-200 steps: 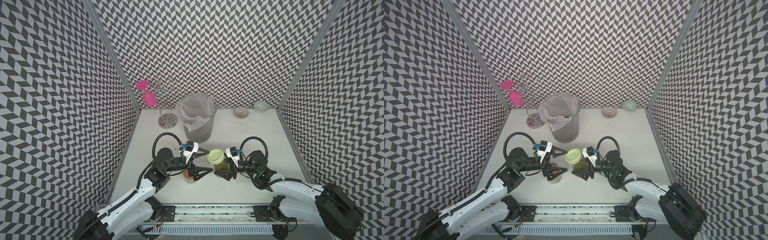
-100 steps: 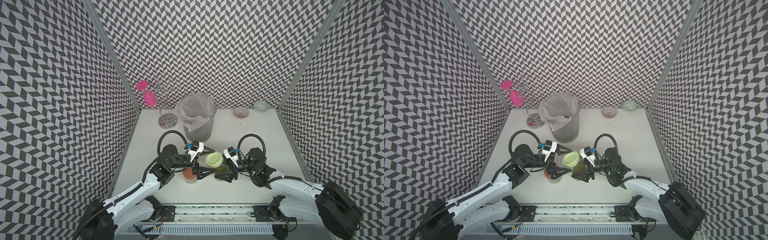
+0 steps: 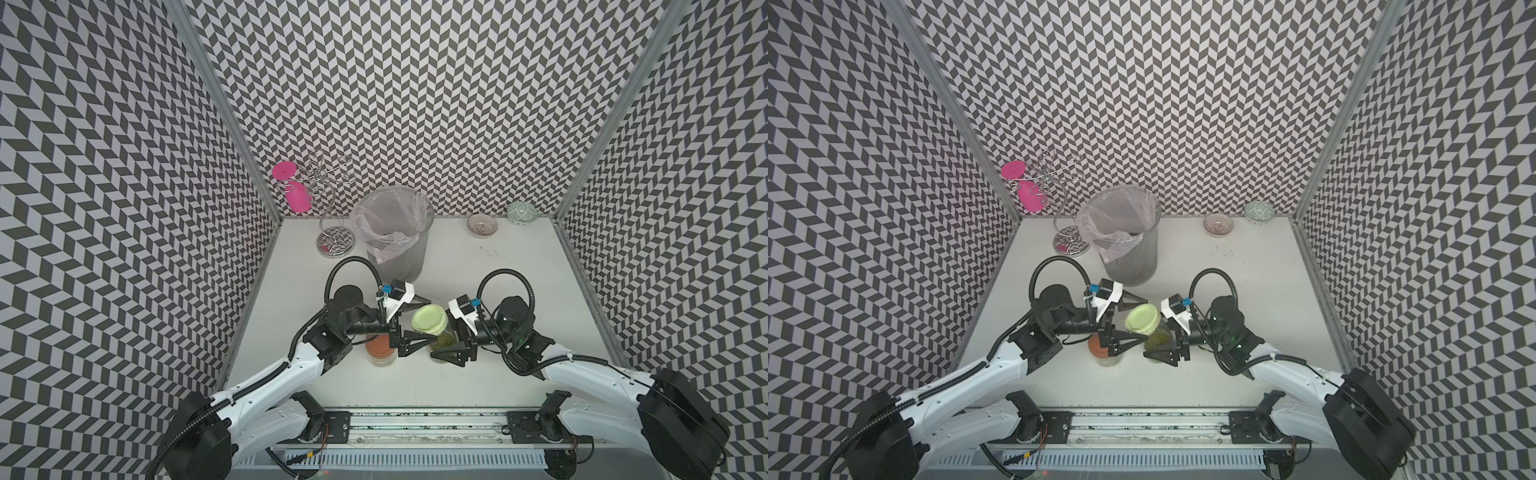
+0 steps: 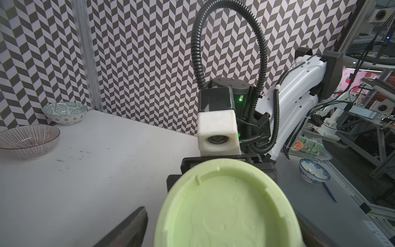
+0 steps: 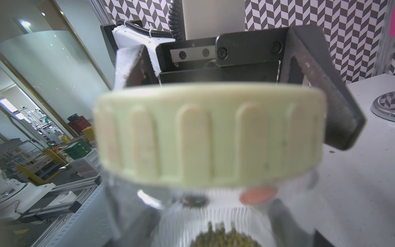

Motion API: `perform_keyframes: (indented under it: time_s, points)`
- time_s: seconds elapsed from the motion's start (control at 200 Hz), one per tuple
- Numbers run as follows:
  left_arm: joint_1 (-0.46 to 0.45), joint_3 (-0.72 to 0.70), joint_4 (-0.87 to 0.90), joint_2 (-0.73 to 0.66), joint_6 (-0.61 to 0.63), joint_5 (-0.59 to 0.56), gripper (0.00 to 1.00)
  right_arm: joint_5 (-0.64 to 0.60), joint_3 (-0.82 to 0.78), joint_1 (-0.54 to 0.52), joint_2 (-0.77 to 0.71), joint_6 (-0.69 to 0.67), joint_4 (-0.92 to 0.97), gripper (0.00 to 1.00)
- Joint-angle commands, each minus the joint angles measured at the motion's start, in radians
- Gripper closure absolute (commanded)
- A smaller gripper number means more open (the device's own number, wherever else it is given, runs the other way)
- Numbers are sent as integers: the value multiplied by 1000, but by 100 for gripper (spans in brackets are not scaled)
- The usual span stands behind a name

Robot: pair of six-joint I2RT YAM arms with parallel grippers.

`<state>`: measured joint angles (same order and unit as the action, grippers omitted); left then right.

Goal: Empty moldy mung beans from jars
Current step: Unscrew the lid from the jar.

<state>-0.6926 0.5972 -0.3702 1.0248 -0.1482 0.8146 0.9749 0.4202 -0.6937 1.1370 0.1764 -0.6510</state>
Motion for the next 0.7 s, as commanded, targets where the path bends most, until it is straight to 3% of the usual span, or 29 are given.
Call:
perform_keyframes:
  time_s: [0.0,0.145,0.245,0.471,0.696]
  points:
    - [1,27,6,-17,7,-45,0,17,45,-19,-31,-28,-83,35]
    - [1,12,-76,-6,-56,39,0,10,42,-26,-22,-43,-77,35]
    - [1,27,-42,25,-62,74,2,7,43,-28,-25,-46,-82,35]
    - [1,35,-36,47,-71,83,33,-32,61,-33,-30,-100,-7,36]
    - [1,43,22,35,-68,-2,44,-167,31,-38,-74,-129,-26,39]
